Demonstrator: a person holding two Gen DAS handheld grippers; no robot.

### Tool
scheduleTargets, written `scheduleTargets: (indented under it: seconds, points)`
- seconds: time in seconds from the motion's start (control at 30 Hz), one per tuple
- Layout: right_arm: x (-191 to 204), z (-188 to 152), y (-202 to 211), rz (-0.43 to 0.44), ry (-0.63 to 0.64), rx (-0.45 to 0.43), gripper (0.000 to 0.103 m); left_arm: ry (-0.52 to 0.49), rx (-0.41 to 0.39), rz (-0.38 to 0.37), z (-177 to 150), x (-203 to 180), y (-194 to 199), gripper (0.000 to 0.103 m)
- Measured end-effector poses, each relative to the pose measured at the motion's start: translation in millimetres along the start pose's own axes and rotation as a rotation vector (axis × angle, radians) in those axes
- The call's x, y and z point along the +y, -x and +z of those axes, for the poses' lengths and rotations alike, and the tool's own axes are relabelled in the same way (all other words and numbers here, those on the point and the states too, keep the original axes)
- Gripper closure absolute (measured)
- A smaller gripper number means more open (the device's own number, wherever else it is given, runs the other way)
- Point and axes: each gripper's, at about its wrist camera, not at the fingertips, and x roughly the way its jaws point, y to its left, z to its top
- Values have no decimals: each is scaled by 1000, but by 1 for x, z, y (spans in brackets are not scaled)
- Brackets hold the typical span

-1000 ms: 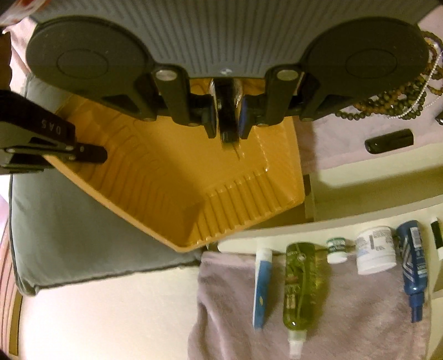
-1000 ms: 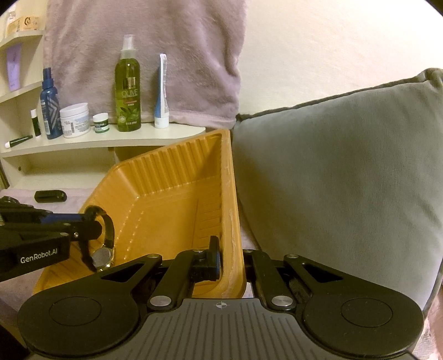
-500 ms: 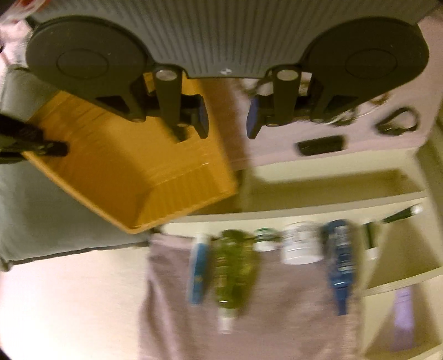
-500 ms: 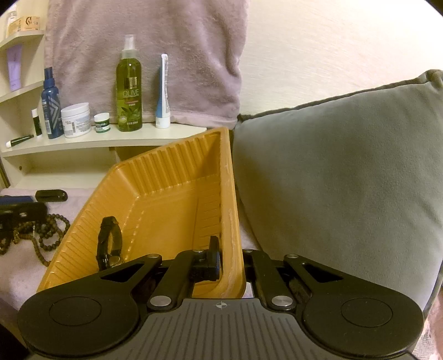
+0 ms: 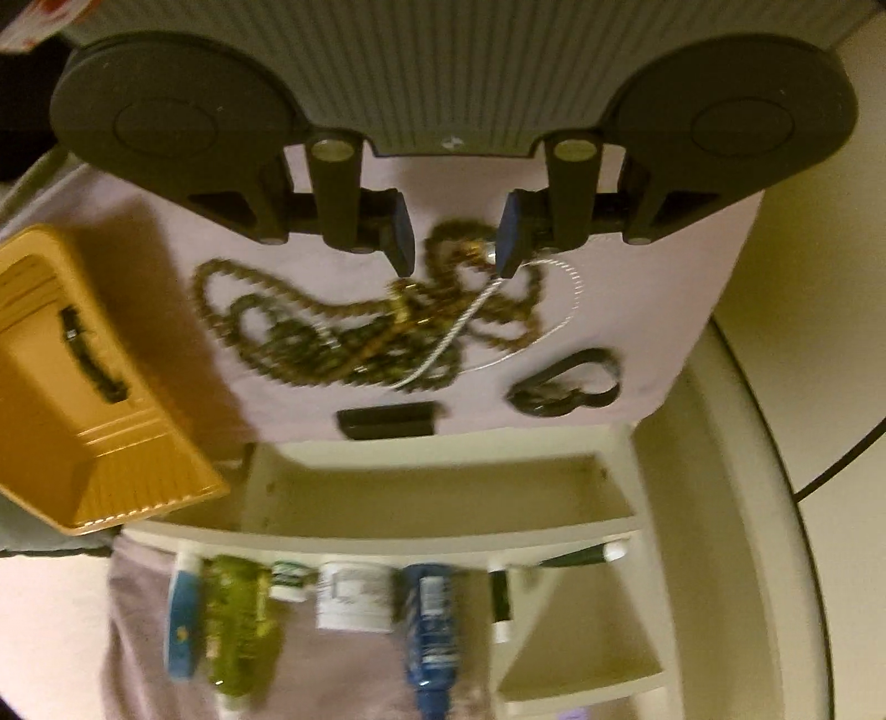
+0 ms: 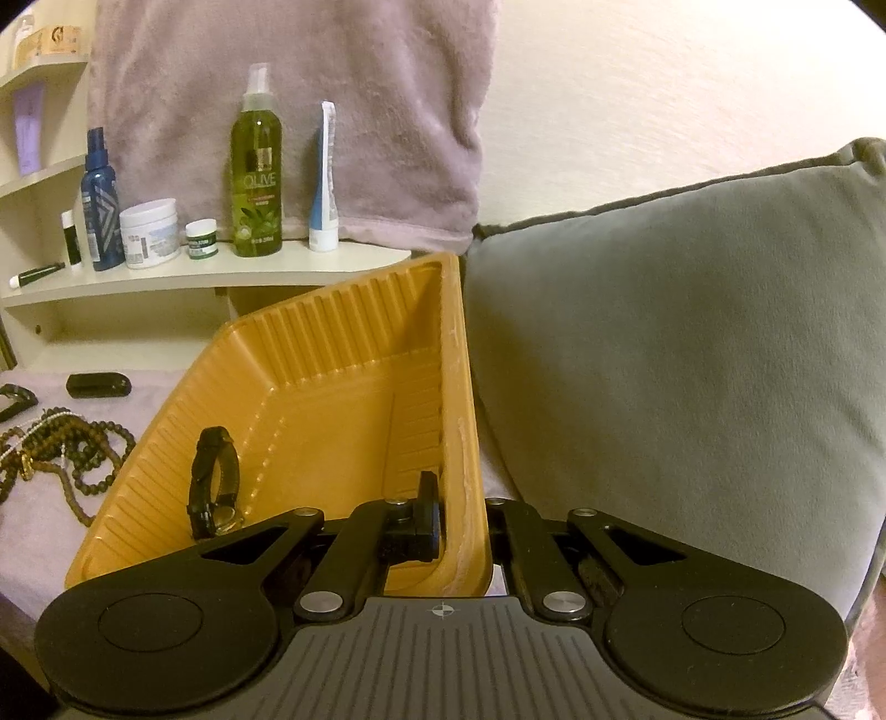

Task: Organize jewelry
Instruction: 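Grasp the white pearl strand with the left tool, then lift the pearl strand over the tray and release it with the left tool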

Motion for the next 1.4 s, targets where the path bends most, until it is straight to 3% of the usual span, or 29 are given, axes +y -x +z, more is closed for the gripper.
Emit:
scheduleTargets:
  seconds: [0.23,0.47,0.63,0.8,1.07,1.4]
  points:
    - [0,-1,-3,-7,8,7,99,-18,-3,26,-1,10,-13,75]
    - [0,-1,-4,-10,11,12,99,-150,-1,36,8,4,-33,76]
    - [-1,0,-6,-11,12,18,99,-241,23,36,10,-1,-42,83]
    - [-1,0,-6,-10,13,16,99,-292,39,28,10,-4,-43,99]
    - [0,0,-4,-10,14,10,99,-278,-4,2,28,6,-19,101]
    - [1,3,0,-1,12,-2,99,-230,-135,-58,92,17,12,101]
